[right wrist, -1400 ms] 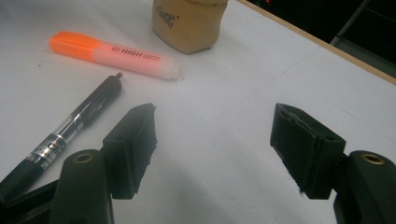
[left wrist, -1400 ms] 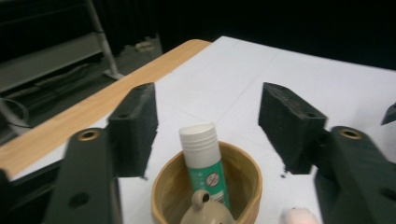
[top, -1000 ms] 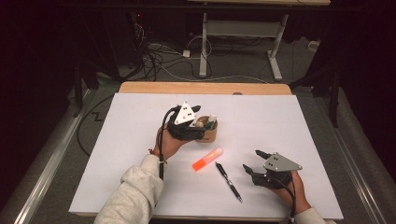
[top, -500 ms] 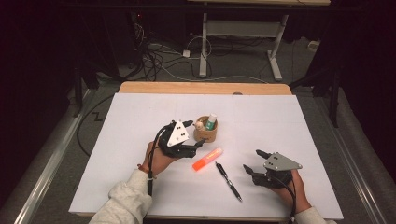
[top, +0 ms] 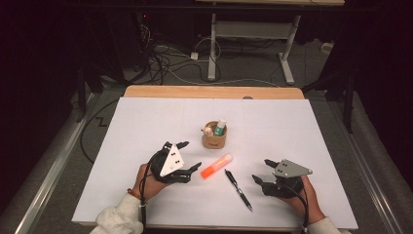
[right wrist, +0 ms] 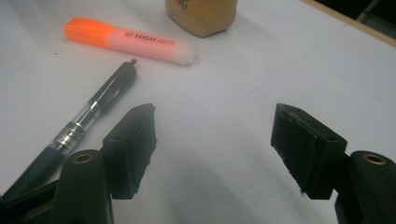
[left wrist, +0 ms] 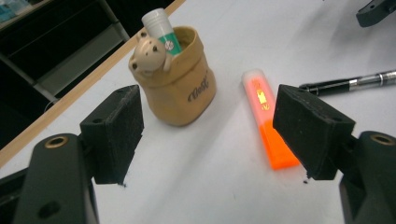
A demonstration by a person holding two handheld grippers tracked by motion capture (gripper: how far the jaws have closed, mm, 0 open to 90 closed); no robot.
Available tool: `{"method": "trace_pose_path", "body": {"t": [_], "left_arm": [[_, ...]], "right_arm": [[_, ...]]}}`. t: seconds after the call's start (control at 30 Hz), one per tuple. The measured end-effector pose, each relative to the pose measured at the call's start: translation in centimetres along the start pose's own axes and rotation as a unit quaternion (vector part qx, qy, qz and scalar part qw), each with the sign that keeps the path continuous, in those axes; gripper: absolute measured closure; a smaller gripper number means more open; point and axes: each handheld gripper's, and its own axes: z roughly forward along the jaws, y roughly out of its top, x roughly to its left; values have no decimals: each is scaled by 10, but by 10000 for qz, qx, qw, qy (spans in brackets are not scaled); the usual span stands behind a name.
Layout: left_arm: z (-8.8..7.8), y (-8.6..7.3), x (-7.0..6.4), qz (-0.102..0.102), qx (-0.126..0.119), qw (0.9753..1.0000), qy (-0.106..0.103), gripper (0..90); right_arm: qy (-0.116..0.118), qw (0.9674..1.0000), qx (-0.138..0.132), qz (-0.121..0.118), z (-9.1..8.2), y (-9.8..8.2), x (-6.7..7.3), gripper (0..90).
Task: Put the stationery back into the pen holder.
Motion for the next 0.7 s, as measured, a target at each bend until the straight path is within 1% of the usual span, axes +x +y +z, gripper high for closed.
{"method": "trace_pose_path", "body": {"t": [0.07,0.13,0.2,0.3,0.33,0.37,0.4,0.47,0.53,0.57,0.6,0.63,0.7], "left_arm": [[-4,-6,-1,15,49,10000,69,240],[-8,-14,-2,-45,47,10000,67,240],[-12,-21,-4,-49,27,9999,109,240],[-18,-31,-6,-27,43,9998,183,240],[-20,-34,-5,-62,62,9998,193,239],[-22,-37,-5,-137,81,9997,199,214],[-24,-40,-4,-165,101,9996,204,195],[-29,-45,-5,-145,157,9995,243,196],[-33,-49,-6,-131,214,9993,269,196],[-36,-51,-7,-118,246,9992,290,196],[-38,-53,-7,-122,276,9991,286,195],[-40,-56,-8,-140,290,9991,286,195],[-43,-58,-9,-113,340,9989,315,195]], "right_arm": [[130,9998,119,30,1,2,3,320],[231,9994,217,128,1,5,6,320],[328,9984,367,280,1,8,9,324],[454,9968,564,345,0,12,15,330],[486,9962,614,379,0,13,18,330],[510,9956,674,405,-1,14,20,334],[555,9951,712,410,-1,15,22,336],[577,9940,810,455,-1,17,26,336],[667,9924,902,505,-1,19,29,337],[663,9920,942,516,-1,20,32,339],[665,9919,970,485,-1,20,34,346],[682,9910,1042,491,-1,20,36,348],[681,9893,1190,494,0,20,41,362]]}}
